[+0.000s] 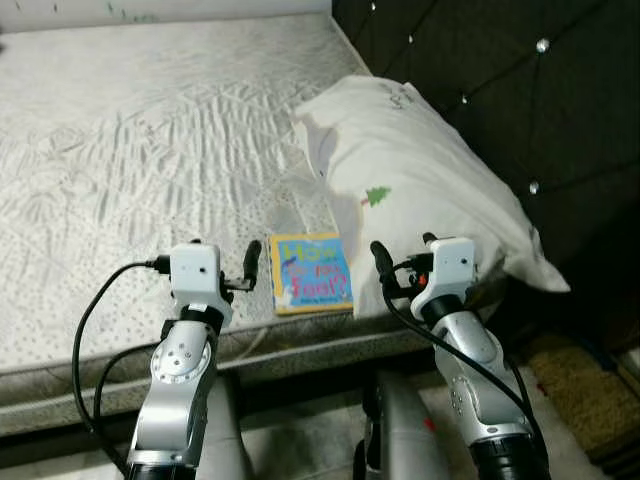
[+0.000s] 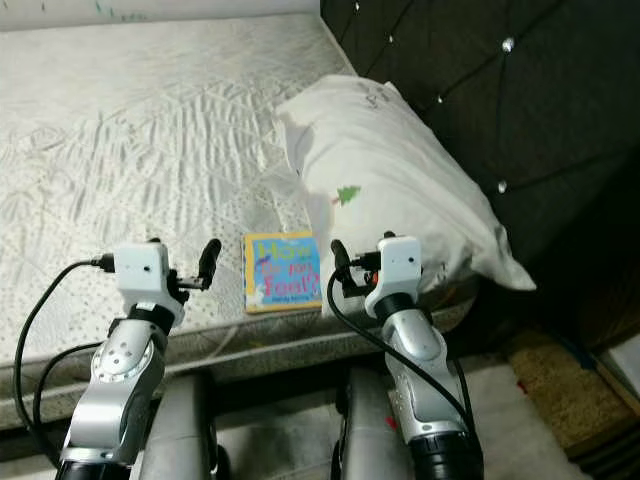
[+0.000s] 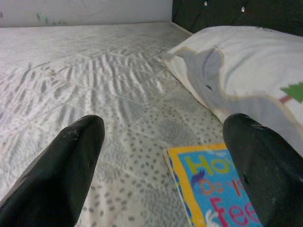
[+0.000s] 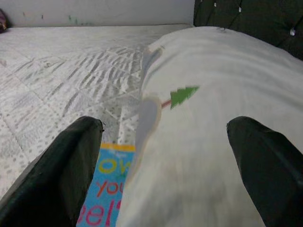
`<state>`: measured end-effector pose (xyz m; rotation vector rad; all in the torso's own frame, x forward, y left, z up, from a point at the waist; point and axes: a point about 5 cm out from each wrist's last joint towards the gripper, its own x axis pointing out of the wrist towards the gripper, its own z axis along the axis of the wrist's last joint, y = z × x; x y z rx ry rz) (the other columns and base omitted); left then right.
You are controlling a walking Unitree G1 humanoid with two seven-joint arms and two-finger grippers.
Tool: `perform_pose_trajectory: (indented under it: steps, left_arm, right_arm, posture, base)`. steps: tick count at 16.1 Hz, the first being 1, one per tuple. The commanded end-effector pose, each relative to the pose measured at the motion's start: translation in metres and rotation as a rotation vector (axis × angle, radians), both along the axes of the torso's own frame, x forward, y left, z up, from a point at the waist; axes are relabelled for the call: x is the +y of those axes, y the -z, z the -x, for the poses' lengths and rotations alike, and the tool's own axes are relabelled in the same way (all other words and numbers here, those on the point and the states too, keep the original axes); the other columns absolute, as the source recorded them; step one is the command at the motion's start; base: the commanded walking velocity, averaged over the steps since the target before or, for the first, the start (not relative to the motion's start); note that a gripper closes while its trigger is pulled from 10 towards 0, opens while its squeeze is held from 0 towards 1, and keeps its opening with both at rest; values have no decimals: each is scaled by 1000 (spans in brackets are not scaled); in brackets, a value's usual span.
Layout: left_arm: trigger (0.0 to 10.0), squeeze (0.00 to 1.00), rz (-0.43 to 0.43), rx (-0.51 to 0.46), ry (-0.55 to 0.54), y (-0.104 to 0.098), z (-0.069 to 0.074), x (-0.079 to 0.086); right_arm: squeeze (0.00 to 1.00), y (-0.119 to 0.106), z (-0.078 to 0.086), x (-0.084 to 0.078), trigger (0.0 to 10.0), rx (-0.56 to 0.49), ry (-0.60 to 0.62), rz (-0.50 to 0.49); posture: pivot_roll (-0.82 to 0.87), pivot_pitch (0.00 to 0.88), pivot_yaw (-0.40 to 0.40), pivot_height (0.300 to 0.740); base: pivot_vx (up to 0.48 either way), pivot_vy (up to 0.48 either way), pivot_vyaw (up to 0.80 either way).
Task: Clean up the room
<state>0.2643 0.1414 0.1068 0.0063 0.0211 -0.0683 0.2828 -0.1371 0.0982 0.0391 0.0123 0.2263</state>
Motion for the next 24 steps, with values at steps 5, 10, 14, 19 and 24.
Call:
perform_pose_trajectory:
  steps: [5,10,14,19,24]
  left_arm:
    - [10000,0,-3,-2,-11,-3,-7,0]
    - [10000,0,-1,2,-3,-2,-7,0]
    - [10000,0,9,16,-3,0,-6,0]
    - [10000,0,11,34,-12,3,-8,0]
    - [10000,0,4,34,-17,3,-9,0]
  right_arm:
    - [0,-4,-2,-6,10000,-14,7,9]
    - [0,-4,-1,-5,10000,-12,6,4]
    - [0,0,1,-5,10000,10,13,-3]
    - [0,3,3,-4,10000,16,11,0]
    - [0,2,2,-4,10000,15,7,5]
  posture:
    - [-12,23,-19,734]
    - [-10,25,-20,740]
    - [-12,26,-20,740]
    - [-12,28,-20,740]
    - [-8,28,-27,740]
  base:
    - [0,0,0]
    - [0,0,0]
    - [0,0,0]
    - [0,275,0]
    - [0,480,0]
